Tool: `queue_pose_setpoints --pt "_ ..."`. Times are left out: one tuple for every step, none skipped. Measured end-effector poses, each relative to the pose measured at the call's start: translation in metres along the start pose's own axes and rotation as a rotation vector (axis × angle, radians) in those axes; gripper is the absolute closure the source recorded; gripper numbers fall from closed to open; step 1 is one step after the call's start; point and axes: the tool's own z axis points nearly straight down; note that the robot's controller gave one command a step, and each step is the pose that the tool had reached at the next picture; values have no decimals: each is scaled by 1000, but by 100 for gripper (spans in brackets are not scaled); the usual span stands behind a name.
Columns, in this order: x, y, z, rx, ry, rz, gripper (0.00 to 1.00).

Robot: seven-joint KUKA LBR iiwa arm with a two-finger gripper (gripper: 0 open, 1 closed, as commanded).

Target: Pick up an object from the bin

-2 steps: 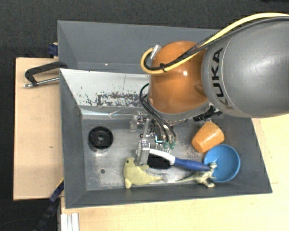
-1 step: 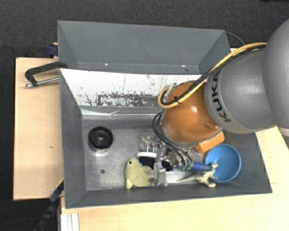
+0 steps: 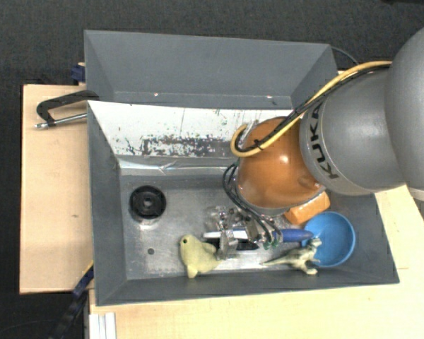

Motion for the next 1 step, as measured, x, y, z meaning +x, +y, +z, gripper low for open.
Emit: queue_pose_setpoints --pt "-22 -23 -138 4 -3 -114 100"
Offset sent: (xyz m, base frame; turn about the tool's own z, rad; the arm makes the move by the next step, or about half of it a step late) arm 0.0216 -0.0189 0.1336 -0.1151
